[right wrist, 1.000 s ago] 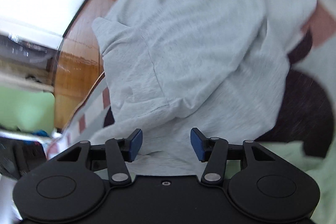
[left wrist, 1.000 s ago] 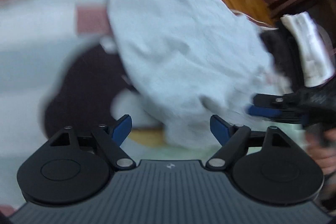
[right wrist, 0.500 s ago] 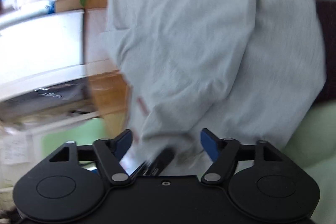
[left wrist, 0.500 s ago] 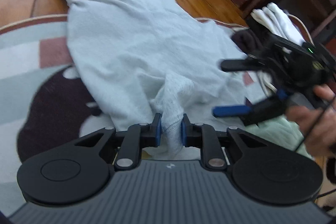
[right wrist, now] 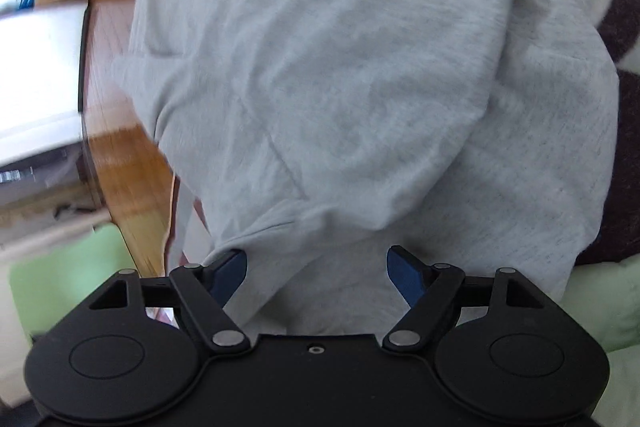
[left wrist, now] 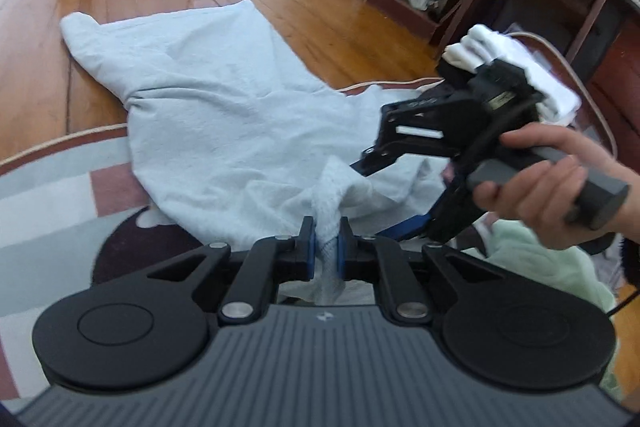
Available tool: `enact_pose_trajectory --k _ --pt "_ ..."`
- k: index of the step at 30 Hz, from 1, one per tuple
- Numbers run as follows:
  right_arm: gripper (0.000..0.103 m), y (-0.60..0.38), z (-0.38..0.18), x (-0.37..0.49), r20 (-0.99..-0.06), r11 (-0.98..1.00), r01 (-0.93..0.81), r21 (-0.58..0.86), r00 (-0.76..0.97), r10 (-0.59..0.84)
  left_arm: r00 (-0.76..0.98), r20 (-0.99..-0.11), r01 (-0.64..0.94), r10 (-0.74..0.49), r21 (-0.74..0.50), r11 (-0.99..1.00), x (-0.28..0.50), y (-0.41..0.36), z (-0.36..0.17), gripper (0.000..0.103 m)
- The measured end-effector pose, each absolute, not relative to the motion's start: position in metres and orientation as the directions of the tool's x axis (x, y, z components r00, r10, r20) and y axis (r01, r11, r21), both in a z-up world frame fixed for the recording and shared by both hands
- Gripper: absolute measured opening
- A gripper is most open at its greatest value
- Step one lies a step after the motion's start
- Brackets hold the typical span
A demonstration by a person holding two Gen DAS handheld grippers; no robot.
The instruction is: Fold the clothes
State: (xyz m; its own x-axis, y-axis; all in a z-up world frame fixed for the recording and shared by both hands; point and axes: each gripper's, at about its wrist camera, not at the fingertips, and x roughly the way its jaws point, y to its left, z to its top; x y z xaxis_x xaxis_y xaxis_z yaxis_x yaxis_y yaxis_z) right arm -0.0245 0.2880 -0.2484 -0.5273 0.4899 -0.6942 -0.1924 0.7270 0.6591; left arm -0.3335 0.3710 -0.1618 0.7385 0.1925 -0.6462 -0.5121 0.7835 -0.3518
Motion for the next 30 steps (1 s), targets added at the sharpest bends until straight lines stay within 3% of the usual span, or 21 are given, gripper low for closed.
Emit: enact_pose_trajectory --k 7,11,13,15,18,25,27,29,30 --pt "0.081 0.283 -0.252 -0.018 -0.689 0.755 -0.087 0.65 -0.486 0.537 0.749 -0.632 -0.498 0.198 -0.341 0.797 -0.342 0.364 -0.162 0.008" --pt "0.081 0.271 -0.237 -0.009 -0.601 0.681 0.059 0.73 -0.42 0.68 0.739 -0.606 -0.507 0.293 -0.214 0.835 -0.339 0.353 -0.152 0.008" --pt "0.082 0.271 -0.222 -0.002 -0.571 0.634 0.044 0.772 -0.389 0.723 0.741 -0.605 -0.508 0.293 -0.219 0.833 -0.339 0.352 -0.147 0.008" --pt "0.083 0.275 -0.213 0.002 -0.611 0.655 -0.031 0.755 -0.396 0.686 0.757 -0.594 -0.503 0.271 -0.265 0.823 -0.34 0.353 -0.143 0.008" --pt "0.083 0.269 -0.217 0.0 -0.693 0.765 -0.048 0.642 -0.464 0.552 0.764 -0.575 -0.499 0.293 -0.237 0.834 -0.341 0.35 -0.137 0.008" --pt "0.083 0.259 -0.237 -0.003 -0.661 0.75 -0.005 0.661 -0.476 0.58 0.801 -0.534 -0.477 0.269 -0.299 0.827 -0.347 0.36 -0.138 0.008" --pt "0.071 0.271 -0.245 -0.004 -0.636 0.732 0.001 0.682 -0.494 0.593 0.796 -0.539 -0.485 0.277 -0.293 0.824 -0.35 0.361 -0.139 0.008" --pt "0.034 0.28 -0.249 -0.002 -0.618 0.708 -0.016 0.706 -0.502 0.605 0.792 -0.547 -0.493 0.271 -0.312 0.812 -0.353 0.364 -0.141 0.008" --pt "0.024 0.287 -0.247 -0.002 -0.627 0.704 -0.04 0.709 -0.49 0.605 0.791 -0.551 -0.493 0.266 -0.316 0.81 -0.354 0.365 -0.142 0.008"
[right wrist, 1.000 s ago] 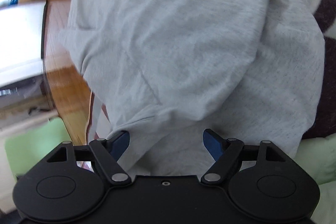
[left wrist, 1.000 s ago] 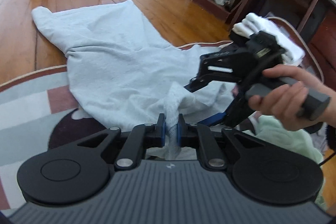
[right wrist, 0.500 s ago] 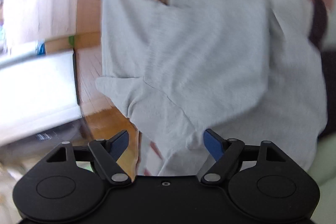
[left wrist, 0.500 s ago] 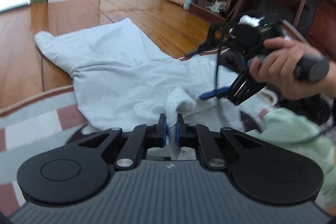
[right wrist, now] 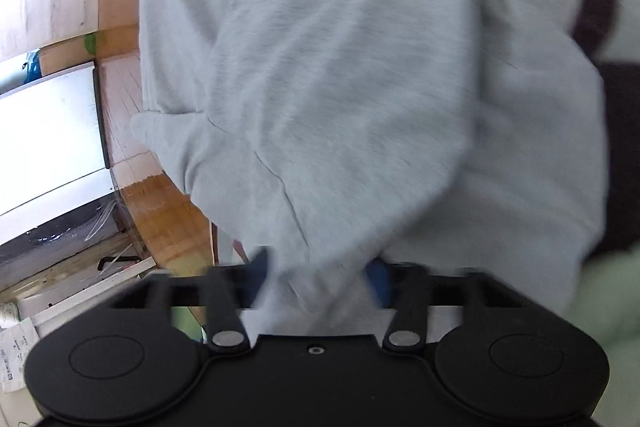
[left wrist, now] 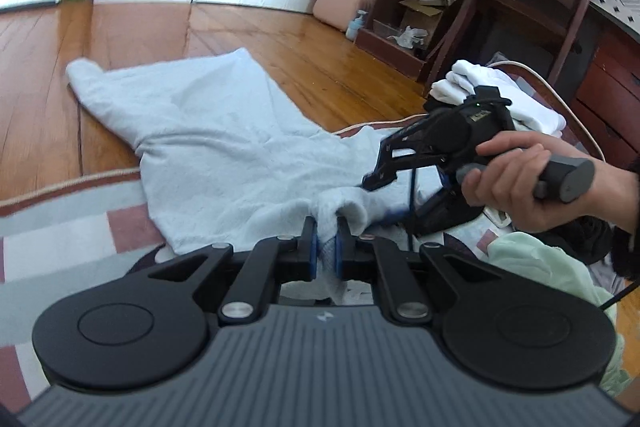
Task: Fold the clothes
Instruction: 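Hold the sleeve with the left gripper while the right gripper pinches the sweatshirt edge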
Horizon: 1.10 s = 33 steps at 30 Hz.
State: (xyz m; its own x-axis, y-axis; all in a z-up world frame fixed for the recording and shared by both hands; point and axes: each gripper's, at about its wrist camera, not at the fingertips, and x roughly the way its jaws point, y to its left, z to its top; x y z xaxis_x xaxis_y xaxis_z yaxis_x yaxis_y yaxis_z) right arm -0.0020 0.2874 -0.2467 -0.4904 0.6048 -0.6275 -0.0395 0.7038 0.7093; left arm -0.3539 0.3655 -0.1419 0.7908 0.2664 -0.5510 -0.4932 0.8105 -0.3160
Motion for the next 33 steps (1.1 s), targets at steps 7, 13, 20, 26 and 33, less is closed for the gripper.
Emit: enact_pose_trajectory --k 7,13,20,26,33 --pt "0.004 0.327 -0.137 -0.017 -0.695 0.436 -0.654 0.619 -0.196 0.692 0.813 -0.564 -0.429 0.144 -0.413 0.803 -0.344 0.37 -0.16 0.01" --pt "0.004 0.286 -0.073 -0.038 -0.676 0.322 -0.943 0.082 0.185 0.713 0.788 -0.615 -0.39 0.02 -0.475 0.789 -0.304 0.374 -0.19 0.036" --pt "0.004 0.29 -0.164 0.019 -0.81 0.492 -0.852 0.179 0.156 0.565 0.646 -0.757 -0.43 0.092 -0.262 0.864 -0.277 0.341 -0.216 0.051" --pt "0.004 0.275 -0.153 0.025 -0.772 0.511 -0.83 0.223 0.17 0.612 0.636 -0.767 -0.447 0.086 -0.275 0.851 -0.262 0.349 -0.218 0.07" --pt "0.004 0.272 -0.173 0.027 -0.831 0.554 -0.824 0.115 0.226 0.508 0.641 -0.754 -0.469 0.141 -0.24 0.85 -0.262 0.353 -0.213 0.006"
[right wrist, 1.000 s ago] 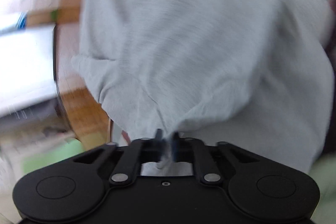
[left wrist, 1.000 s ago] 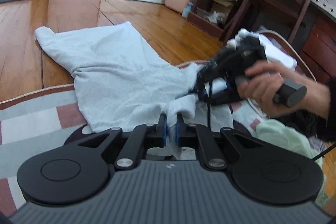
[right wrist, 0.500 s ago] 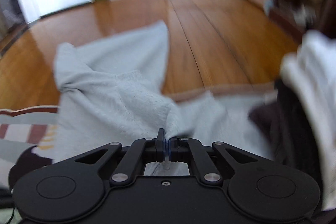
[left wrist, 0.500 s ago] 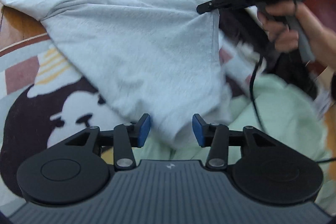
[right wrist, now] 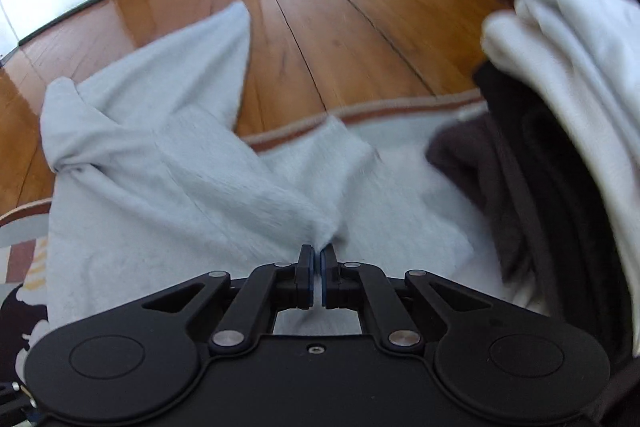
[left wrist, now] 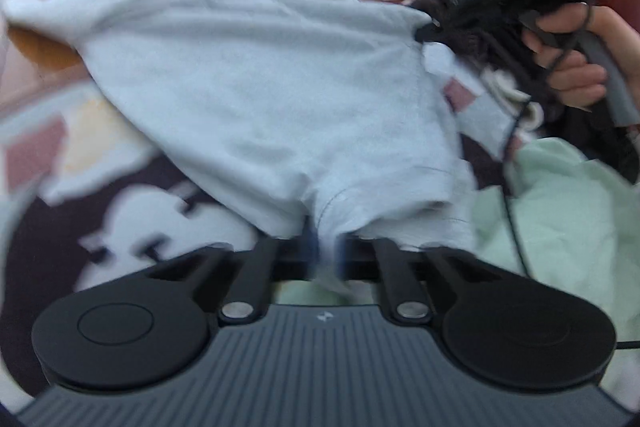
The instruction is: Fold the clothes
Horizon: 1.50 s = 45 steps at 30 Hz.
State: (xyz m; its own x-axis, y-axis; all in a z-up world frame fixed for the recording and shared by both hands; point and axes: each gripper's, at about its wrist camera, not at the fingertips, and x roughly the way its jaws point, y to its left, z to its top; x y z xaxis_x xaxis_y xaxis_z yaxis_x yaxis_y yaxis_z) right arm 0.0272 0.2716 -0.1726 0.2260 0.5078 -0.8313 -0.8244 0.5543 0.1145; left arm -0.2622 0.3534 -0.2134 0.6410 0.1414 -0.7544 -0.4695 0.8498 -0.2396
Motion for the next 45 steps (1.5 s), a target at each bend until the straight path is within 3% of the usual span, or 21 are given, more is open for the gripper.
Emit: enact_pose_trajectory --k 3,6,8,11,13,19,22,24,25,29,31,33,35,39,45 --pt "0.005 0.257 -0.174 0.03 -0.843 0.567 -0.801 0.192 0.161 0.513 0.693 -0.697 -0.475 0.185 -0.248 0.845 -0.276 0.359 -0.185 0.006" --pt "0.012 0.232 -0.168 0.031 -0.846 0.598 -0.729 0.333 0.05 0.531 0.721 -0.659 -0.49 0.214 -0.266 0.83 -0.294 0.364 -0.16 0.006" --pt "0.035 0.208 -0.17 0.023 -0.817 0.588 -0.655 0.475 -0.08 0.57 0.71 -0.674 -0.508 0.203 -0.292 0.81 -0.3 0.368 -0.161 0.006" --pt "0.042 0.186 -0.188 0.004 -0.77 0.581 -0.527 0.62 -0.27 0.578 0.665 -0.726 -0.54 0.174 -0.306 0.784 -0.295 0.373 -0.18 0.006" --pt "0.042 0.18 -0.203 -0.011 -0.771 0.602 -0.483 0.635 -0.355 0.528 0.645 -0.743 -0.554 0.176 -0.296 0.778 -0.294 0.372 -0.184 0.006" --pt "0.065 0.194 -0.214 -0.053 -0.834 0.575 -0.609 0.546 -0.333 0.44 0.694 -0.694 -0.52 0.194 -0.296 0.801 -0.301 0.377 -0.16 0.006" --pt "0.066 0.205 -0.219 -0.059 -0.813 0.552 -0.609 0.569 -0.318 0.488 0.691 -0.702 -0.534 0.171 -0.337 0.775 -0.302 0.384 -0.169 0.006" --pt "0.046 0.212 -0.22 -0.064 -0.799 0.527 -0.621 0.58 -0.309 0.515 0.678 -0.715 -0.548 0.172 -0.335 0.767 -0.303 0.385 -0.173 0.006" --pt "0.029 0.215 -0.215 -0.069 -0.793 0.499 -0.643 0.581 -0.309 0.524 0.678 -0.715 -0.551 0.174 -0.337 0.764 -0.305 0.385 -0.172 0.006" --pt "0.027 0.213 -0.188 -0.08 -0.741 0.386 -0.698 0.603 -0.311 0.596 0.699 -0.696 -0.55 0.166 -0.374 0.747 -0.308 0.388 -0.167 0.006" --pt "0.03 0.206 -0.184 -0.076 -0.67 0.364 -0.626 0.69 -0.362 0.648 0.701 -0.694 -0.553 0.164 -0.384 0.74 -0.308 0.389 -0.167 0.006" --pt "0.04 0.195 -0.189 -0.072 -0.575 0.351 -0.499 0.792 -0.417 0.704 0.693 -0.703 -0.554 0.159 -0.379 0.741 -0.307 0.387 -0.169 0.006" --pt "0.066 0.19 -0.196 -0.072 -0.552 0.366 -0.442 0.819 -0.432 0.713 0.684 -0.713 -0.558 0.155 -0.374 0.741 -0.306 0.384 -0.172 0.006" --pt "0.068 0.196 -0.214 -0.078 -0.622 0.458 -0.427 0.78 -0.442 0.646 0.67 -0.725 -0.573 0.158 -0.371 0.731 -0.306 0.383 -0.174 0.006" --pt "0.067 0.219 -0.21 -0.097 -0.697 0.437 -0.575 0.692 -0.377 0.609 0.679 -0.714 -0.593 0.171 -0.396 0.701 -0.305 0.386 -0.173 0.006"
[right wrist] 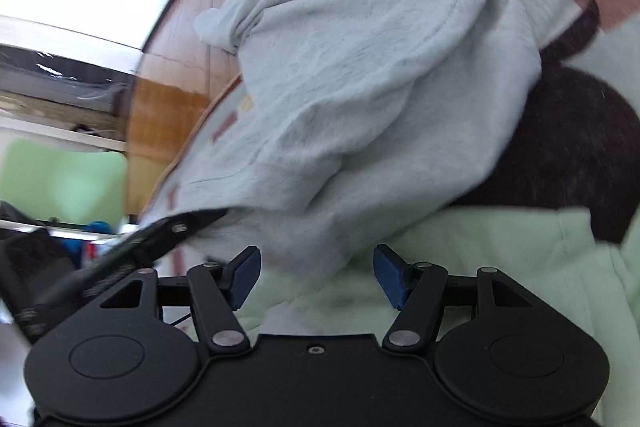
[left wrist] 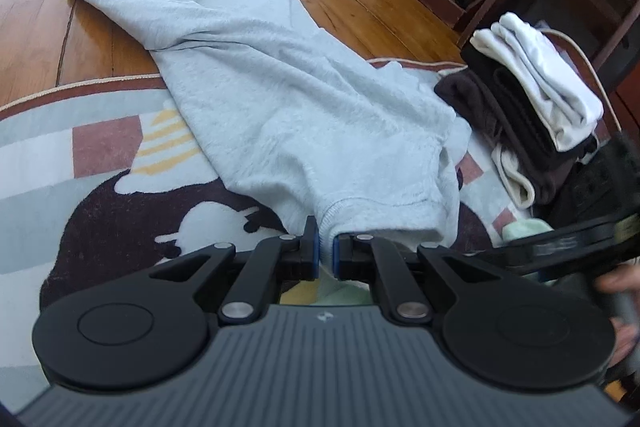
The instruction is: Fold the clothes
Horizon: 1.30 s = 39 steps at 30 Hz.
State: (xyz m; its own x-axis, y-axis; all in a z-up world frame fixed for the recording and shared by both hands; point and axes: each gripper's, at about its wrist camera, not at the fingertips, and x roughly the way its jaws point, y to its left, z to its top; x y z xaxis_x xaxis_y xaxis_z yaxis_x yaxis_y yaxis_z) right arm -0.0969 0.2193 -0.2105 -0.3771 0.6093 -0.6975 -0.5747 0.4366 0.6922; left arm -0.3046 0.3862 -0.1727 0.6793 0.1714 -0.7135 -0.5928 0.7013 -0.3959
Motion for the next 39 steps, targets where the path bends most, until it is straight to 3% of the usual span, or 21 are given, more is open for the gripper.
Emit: enact_pose_trajectory --k 2,4,7,10,13,17,18,20,22,27,29,31,33,37,39 --pt "0.064 0.227 -0.209 -0.101 -0.724 0.441 -0.621 0.648 -0.323 0.609 0.673 -0.716 -0.595 0.184 -0.377 0.71 -0.304 0.385 -0.171 0.006" --pt "0.02 0.232 -0.202 -0.106 -0.746 0.431 -0.675 0.599 -0.275 0.606 0.668 -0.719 -0.595 0.192 -0.361 0.718 -0.306 0.382 -0.167 0.006" --pt "0.013 0.231 -0.162 -0.12 -0.773 0.317 -0.809 0.495 -0.242 0.587 0.658 -0.74 -0.585 0.143 -0.382 0.715 -0.311 0.37 -0.159 0.006" --pt "0.013 0.23 -0.136 -0.132 -0.825 0.23 -0.896 0.38 -0.216 0.522 0.638 -0.764 -0.558 0.097 -0.372 0.742 -0.312 0.349 -0.161 0.007" --pt "0.013 0.224 -0.158 -0.135 -0.891 0.227 -0.907 0.354 -0.254 0.378 0.55 -0.835 -0.575 0.034 -0.348 0.74 -0.304 0.339 -0.188 0.008" --pt "0.017 0.218 -0.177 -0.13 -0.892 0.282 -0.877 0.389 -0.282 0.353 0.494 -0.869 -0.584 0.032 -0.305 0.752 -0.301 0.34 -0.188 0.024" --pt "0.02 0.214 -0.172 -0.124 -0.878 0.275 -0.866 0.418 -0.309 0.365 0.493 -0.869 -0.581 0.034 -0.3 0.756 -0.303 0.342 -0.183 0.026" --pt "0.038 0.204 -0.159 -0.107 -0.851 0.263 -0.846 0.463 -0.341 0.399 0.517 -0.855 -0.568 0.047 -0.302 0.766 -0.308 0.342 -0.168 0.031" --pt "0.042 0.196 -0.142 -0.088 -0.824 0.258 -0.839 0.48 -0.329 0.461 0.566 -0.822 -0.549 0.072 -0.31 0.776 -0.315 0.341 -0.149 0.032" --pt "0.053 0.202 -0.126 -0.025 -0.772 0.332 -0.81 0.484 -0.217 0.597 0.671 -0.726 -0.492 0.15 -0.285 0.823 -0.296 0.334 -0.105 0.05" --pt "0.063 0.209 -0.134 0.004 -0.776 0.42 -0.765 0.488 -0.16 0.61 0.694 -0.712 -0.456 0.109 -0.317 0.832 -0.271 0.332 -0.108 0.06" --pt "0.066 0.215 -0.15 0.031 -0.792 0.514 -0.697 0.5 -0.129 0.597 0.681 -0.73 -0.441 0.054 -0.35 0.827 -0.243 0.331 -0.125 0.068" --pt "0.066 0.222 -0.169 0.053 -0.805 0.579 -0.628 0.519 -0.131 0.579 0.637 -0.771 -0.448 0.021 -0.347 0.824 -0.216 0.328 -0.145 0.068" --pt "0.066 0.235 -0.205 0.068 -0.782 0.607 -0.513 0.607 -0.247 0.573 0.482 -0.872 -0.47 0.087 -0.173 0.866 -0.184 0.319 -0.178 0.067" --pt "0.038 0.241 -0.209 0.064 -0.735 0.561 -0.502 0.658 -0.265 0.625 0.45 -0.889 -0.454 0.086 -0.144 0.879 -0.187 0.316 -0.186 0.064"
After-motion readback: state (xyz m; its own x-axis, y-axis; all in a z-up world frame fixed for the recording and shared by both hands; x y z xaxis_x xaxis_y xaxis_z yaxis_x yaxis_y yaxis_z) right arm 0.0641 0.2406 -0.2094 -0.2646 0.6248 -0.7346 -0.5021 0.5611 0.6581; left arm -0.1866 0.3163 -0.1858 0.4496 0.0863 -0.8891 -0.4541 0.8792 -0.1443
